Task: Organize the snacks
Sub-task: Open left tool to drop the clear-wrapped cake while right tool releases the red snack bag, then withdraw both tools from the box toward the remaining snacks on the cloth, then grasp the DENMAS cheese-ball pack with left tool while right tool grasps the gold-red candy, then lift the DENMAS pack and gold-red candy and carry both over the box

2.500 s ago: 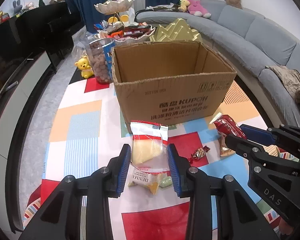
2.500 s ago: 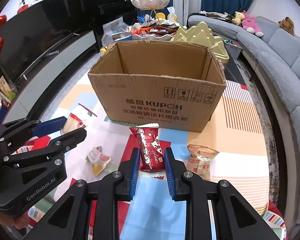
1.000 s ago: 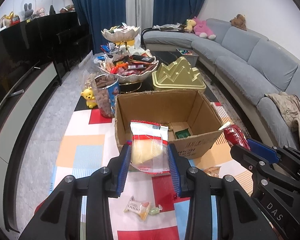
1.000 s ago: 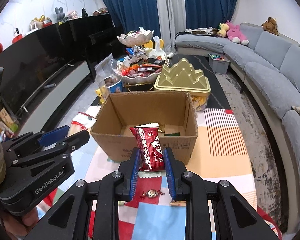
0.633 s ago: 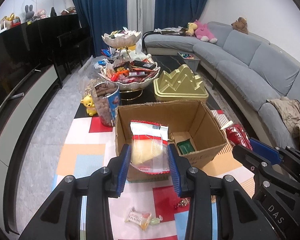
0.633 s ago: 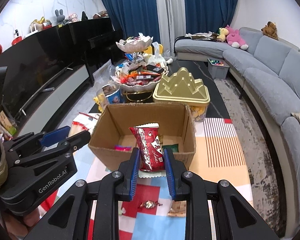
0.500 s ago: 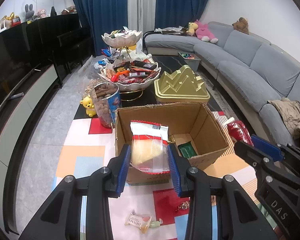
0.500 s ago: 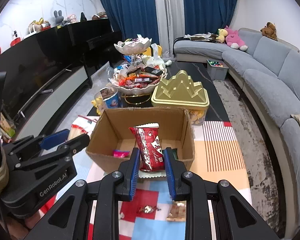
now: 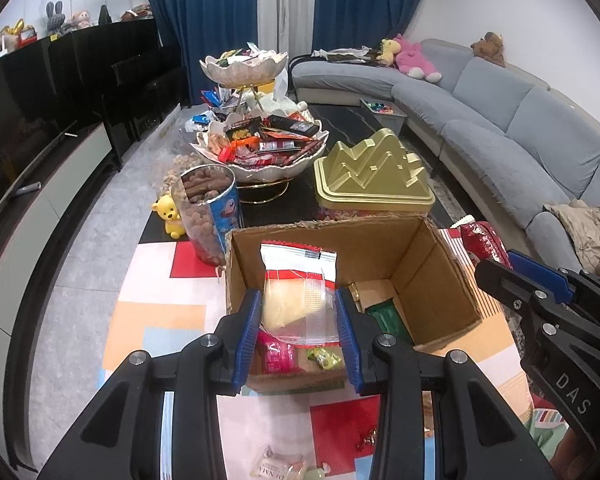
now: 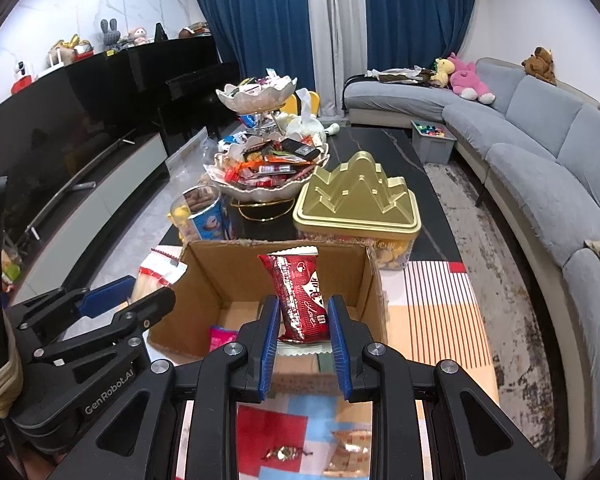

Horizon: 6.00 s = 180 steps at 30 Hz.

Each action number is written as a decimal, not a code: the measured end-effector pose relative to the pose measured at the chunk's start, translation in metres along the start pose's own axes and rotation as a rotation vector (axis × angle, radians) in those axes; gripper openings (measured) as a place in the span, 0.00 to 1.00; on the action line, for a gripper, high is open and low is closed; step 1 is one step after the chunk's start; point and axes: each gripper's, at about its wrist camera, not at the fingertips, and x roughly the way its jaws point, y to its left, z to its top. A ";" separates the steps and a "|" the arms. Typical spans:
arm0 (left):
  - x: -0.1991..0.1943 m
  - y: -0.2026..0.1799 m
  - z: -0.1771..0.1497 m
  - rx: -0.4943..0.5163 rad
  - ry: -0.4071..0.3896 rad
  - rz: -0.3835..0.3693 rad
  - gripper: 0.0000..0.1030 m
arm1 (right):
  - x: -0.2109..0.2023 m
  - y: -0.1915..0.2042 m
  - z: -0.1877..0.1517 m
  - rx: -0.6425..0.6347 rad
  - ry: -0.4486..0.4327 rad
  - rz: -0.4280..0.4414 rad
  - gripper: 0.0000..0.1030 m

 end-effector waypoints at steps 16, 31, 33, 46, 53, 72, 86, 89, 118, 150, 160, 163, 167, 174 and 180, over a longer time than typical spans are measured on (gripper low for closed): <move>0.045 0.006 0.013 -0.001 0.036 -0.016 0.37 | 0.048 0.000 0.011 -0.017 0.036 0.005 0.25; 0.045 0.012 0.014 -0.008 0.035 0.005 0.71 | 0.047 -0.006 0.020 -0.005 0.020 -0.028 0.68; 0.042 0.013 0.013 -0.004 0.034 0.010 0.71 | 0.044 -0.005 0.019 -0.011 0.019 -0.033 0.68; 0.017 0.027 0.001 0.004 0.012 0.051 0.78 | 0.029 0.002 0.007 -0.016 0.020 -0.036 0.68; 0.009 0.027 -0.006 0.015 0.007 0.057 0.79 | 0.021 0.002 -0.001 -0.006 0.025 -0.041 0.68; -0.002 0.027 -0.045 0.043 0.043 0.049 0.81 | 0.007 0.006 -0.029 -0.004 0.043 -0.050 0.76; 0.001 0.026 -0.087 0.076 0.113 0.023 0.81 | 0.012 0.013 -0.069 -0.017 0.118 -0.035 0.76; 0.004 0.027 -0.098 0.084 0.132 0.018 0.81 | 0.014 0.016 -0.079 -0.025 0.136 -0.033 0.76; 0.048 0.033 -0.165 0.138 0.302 -0.048 0.80 | 0.058 0.032 -0.150 -0.116 0.287 -0.021 0.76; 0.088 0.040 -0.191 0.086 0.402 -0.112 0.54 | 0.115 0.032 -0.187 -0.100 0.432 0.004 0.52; 0.085 0.038 -0.192 0.083 0.394 -0.119 0.47 | 0.124 0.038 -0.194 -0.097 0.438 0.024 0.35; 0.083 0.038 -0.192 0.081 0.393 -0.114 0.46 | 0.123 0.038 -0.193 -0.090 0.436 0.028 0.34; 0.079 0.038 -0.189 0.082 0.382 -0.108 0.45 | 0.116 0.037 -0.188 -0.092 0.423 0.034 0.34; 0.072 0.042 -0.181 0.075 0.359 -0.094 0.45 | 0.102 0.038 -0.177 -0.090 0.393 0.045 0.34; 0.065 0.043 -0.174 0.070 0.343 -0.087 0.45 | 0.093 0.037 -0.169 -0.090 0.376 0.054 0.34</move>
